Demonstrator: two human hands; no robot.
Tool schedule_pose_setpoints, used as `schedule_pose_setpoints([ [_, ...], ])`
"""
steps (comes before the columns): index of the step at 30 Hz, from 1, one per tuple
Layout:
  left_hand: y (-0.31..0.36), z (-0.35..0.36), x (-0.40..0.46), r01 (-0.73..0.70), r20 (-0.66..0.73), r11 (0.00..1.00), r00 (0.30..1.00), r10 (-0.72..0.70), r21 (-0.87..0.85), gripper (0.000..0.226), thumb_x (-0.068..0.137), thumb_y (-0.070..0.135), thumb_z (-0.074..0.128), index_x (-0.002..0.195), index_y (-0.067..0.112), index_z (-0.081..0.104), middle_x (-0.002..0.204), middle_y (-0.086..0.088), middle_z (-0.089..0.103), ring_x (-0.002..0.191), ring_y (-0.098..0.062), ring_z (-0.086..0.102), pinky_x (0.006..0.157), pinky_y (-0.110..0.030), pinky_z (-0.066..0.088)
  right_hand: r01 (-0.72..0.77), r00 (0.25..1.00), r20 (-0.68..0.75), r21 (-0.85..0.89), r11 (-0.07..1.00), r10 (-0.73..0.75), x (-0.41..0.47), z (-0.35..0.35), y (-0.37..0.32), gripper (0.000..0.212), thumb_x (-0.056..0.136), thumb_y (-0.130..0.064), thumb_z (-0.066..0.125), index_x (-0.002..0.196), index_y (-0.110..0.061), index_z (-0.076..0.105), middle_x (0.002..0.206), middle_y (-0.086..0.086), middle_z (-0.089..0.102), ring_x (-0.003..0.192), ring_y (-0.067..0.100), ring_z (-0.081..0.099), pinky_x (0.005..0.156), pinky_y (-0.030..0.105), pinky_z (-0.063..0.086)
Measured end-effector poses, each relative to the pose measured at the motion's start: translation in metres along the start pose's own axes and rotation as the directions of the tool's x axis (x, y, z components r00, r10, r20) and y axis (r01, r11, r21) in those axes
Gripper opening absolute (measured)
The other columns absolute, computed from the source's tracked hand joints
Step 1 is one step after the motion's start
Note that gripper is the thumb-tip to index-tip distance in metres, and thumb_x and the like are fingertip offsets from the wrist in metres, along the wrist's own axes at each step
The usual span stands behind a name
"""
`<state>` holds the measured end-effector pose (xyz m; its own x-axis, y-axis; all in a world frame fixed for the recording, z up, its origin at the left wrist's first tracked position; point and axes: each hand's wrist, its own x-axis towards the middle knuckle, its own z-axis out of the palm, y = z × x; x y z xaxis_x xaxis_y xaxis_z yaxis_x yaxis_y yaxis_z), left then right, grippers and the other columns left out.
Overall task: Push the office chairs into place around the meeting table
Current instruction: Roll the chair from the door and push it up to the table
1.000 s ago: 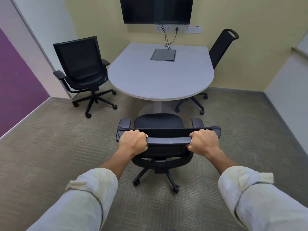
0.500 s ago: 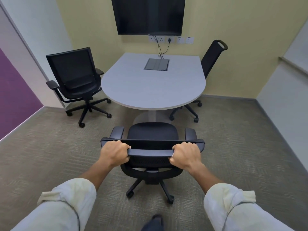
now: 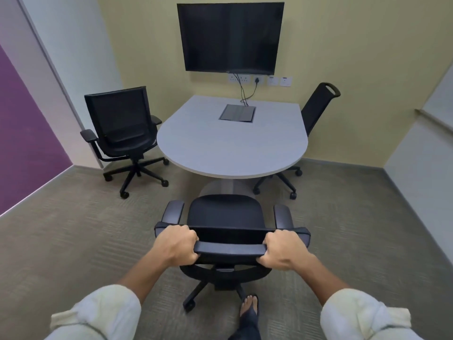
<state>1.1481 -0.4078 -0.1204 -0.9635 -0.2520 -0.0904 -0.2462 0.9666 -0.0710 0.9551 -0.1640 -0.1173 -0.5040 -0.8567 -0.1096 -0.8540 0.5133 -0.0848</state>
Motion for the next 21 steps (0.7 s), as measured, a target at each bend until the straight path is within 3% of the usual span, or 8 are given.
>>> schedule_pose_setpoints([
  [5, -0.016, 0.011, -0.003, 0.027, -0.019, 0.998, 0.999, -0.026, 0.053, 0.023, 0.063, 0.046, 0.051, 0.063, 0.025, 0.060, 0.052, 0.006, 0.044, 0.052, -0.022, 0.054, 0.050, -0.029, 0.033, -0.030, 0.996, -0.085, -0.035, 0.999, 0.027, 0.002, 0.015, -0.018, 0.037, 0.059, -0.054, 0.049, 0.061, -0.018, 0.058, 0.051, -0.005, 0.050, 0.048, 0.019, 0.048, 0.045, 0.028, 0.033],
  [11, -0.049, 0.003, 0.028, 0.037, -0.064, 0.996, 0.997, -0.032, 0.076, 0.032, 0.066, 0.046, 0.050, 0.075, 0.023, 0.070, 0.068, 0.001, 0.068, 0.064, -0.026, 0.065, 0.055, -0.030, 0.036, -0.041, 0.995, -0.097, -0.013, 0.999, 0.040, 0.046, -0.006, -0.024, 0.030, 0.066, -0.047, 0.053, 0.067, -0.018, 0.062, 0.057, -0.004, 0.055, 0.056, 0.024, 0.056, 0.050, 0.029, 0.037],
  [16, -0.083, 0.008, 0.054, 0.011, -0.024, 0.995, 1.000, -0.008, 0.102, 0.027, 0.066, 0.045, 0.050, 0.071, 0.023, 0.066, 0.068, 0.001, 0.068, 0.064, -0.026, 0.065, 0.054, -0.031, 0.037, -0.074, 0.987, -0.144, -0.033, 0.997, 0.068, 0.075, 0.007, -0.030, 0.032, 0.063, -0.049, 0.049, 0.065, -0.020, 0.060, 0.058, -0.002, 0.057, 0.057, 0.026, 0.059, 0.051, 0.030, 0.034],
  [21, -0.108, 0.001, 0.088, 0.021, -0.006, 0.995, 1.000, -0.021, 0.094, 0.023, 0.067, 0.042, 0.053, 0.071, 0.024, 0.065, 0.066, 0.002, 0.062, 0.066, -0.028, 0.064, 0.056, -0.031, 0.038, -0.091, 0.986, -0.147, -0.042, 0.995, 0.084, 0.113, -0.008, -0.033, 0.027, 0.061, -0.045, 0.052, 0.062, -0.019, 0.060, 0.051, -0.005, 0.045, 0.051, 0.026, 0.052, 0.049, 0.030, 0.032],
])
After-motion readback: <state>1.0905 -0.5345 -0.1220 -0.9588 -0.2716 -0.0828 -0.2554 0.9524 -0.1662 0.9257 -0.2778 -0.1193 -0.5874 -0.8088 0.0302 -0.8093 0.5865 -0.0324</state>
